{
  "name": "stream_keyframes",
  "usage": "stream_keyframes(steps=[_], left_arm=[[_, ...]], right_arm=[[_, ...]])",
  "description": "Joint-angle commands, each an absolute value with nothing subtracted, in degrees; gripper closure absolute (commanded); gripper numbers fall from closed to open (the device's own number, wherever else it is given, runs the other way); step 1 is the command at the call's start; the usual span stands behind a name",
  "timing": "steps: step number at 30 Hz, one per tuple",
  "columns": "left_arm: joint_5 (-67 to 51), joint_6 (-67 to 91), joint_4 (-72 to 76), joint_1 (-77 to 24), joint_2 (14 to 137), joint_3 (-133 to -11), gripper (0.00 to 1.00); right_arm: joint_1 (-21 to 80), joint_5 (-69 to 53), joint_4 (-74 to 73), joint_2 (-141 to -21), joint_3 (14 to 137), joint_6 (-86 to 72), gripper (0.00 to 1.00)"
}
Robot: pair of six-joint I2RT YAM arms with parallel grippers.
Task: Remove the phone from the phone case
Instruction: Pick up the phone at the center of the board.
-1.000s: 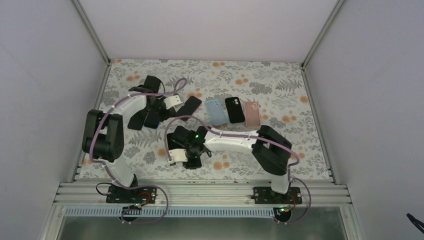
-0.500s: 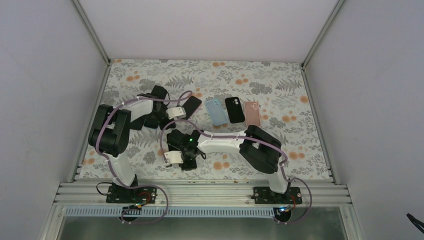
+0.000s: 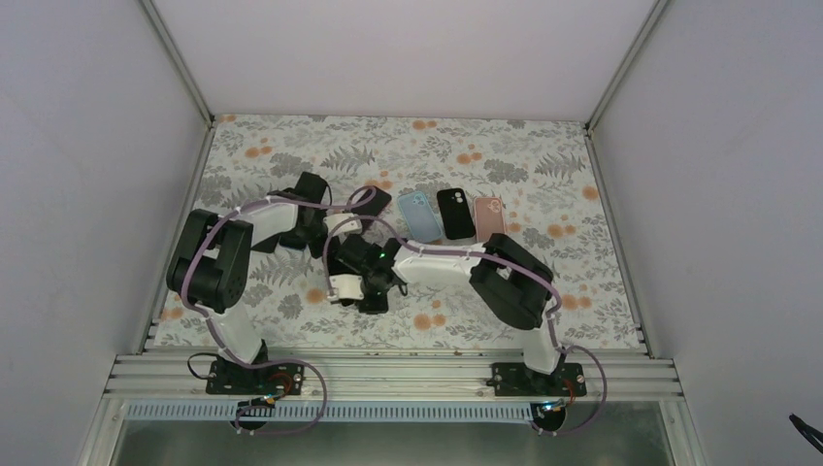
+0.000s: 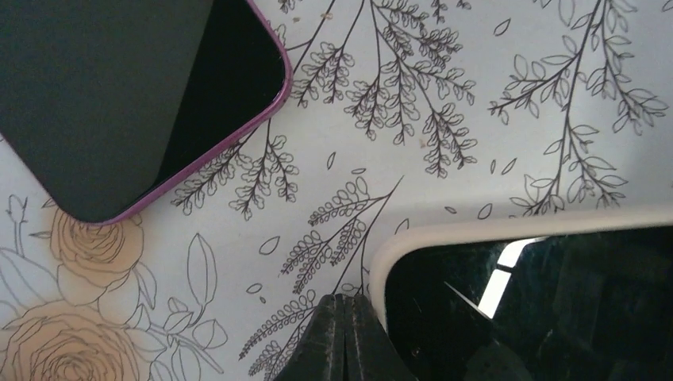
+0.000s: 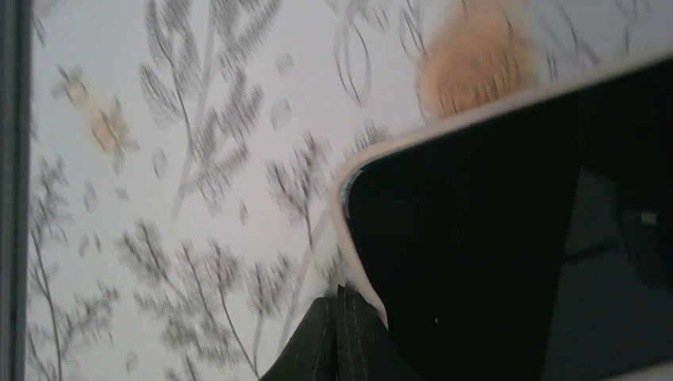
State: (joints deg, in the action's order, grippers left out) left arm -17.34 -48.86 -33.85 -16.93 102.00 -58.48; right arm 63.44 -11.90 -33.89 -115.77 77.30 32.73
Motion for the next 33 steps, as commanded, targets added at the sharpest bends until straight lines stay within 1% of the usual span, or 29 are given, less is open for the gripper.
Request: stream_keyframes(steps=[1,8,9,10,11,12,14,15,16,17,19,20,33], left_arm=[[-15.0,-49.1,-40.3,-17.8,102.1,-53.5,0.98],[-16.4,-47.0,-40.4,-18.8,99.1,-52.9,0.98],[-15.5,-46.4,-39.6,-18.8,98.6,-53.0,0.98],[-14.6,-45.9,-38.9,-18.6,98.0,-53.2,0.97],[-14.1,-45.5,-38.3,-18.4,97.7,-53.7,0.94],[-13.7,-44.6,-37.5,-18.2,97.2,-54.3,0.85],[-14.2,-43.8,-37.1,-17.6,96.2,-55.7,0.49],[-14.4,-43.4,-36.9,-17.4,95.7,-56.4,0.33],[-14.5,-43.0,-36.7,-17.3,95.0,-56.9,0.24],[-14.5,-42.9,-36.7,-17.2,94.4,-57.4,0.18],[-13.5,-41.8,-36.4,-16.9,93.4,-58.8,0.05],[-13.7,-41.5,-36.8,-16.5,93.0,-59.5,0.01],[-13.8,-39.9,-39.2,-13.2,88.0,-63.3,0.00]], right_arm=[[57.9,-6.8,-31.9,-112.0,74.3,33.9,0.96],[55.8,-7.3,-33.5,-106.9,71.8,35.8,0.96],[55.9,-7.5,-34.2,-106.2,72.1,35.8,0.91],[55.8,-7.8,-35.3,-105.7,72.7,35.7,0.79],[55.9,-8.0,-36.4,-105.5,73.5,35.4,0.64],[55.8,-8.2,-37.5,-105.5,74.3,35.0,0.52],[55.9,-8.1,-39.3,-105.8,75.8,34.2,0.31],[56.0,-8.2,-39.9,-106.1,76.3,33.9,0.21],[56.1,-8.3,-40.6,-106.3,76.8,33.6,0.07],[56.1,-8.4,-40.7,-106.7,77.2,33.2,0.01],[56.3,-8.3,-41.1,-108.0,78.5,32.4,0.00],[56.4,-7.9,-41.0,-108.9,79.2,31.8,0.00],[56.4,-9.1,-40.5,-116.2,83.6,29.2,0.00]])
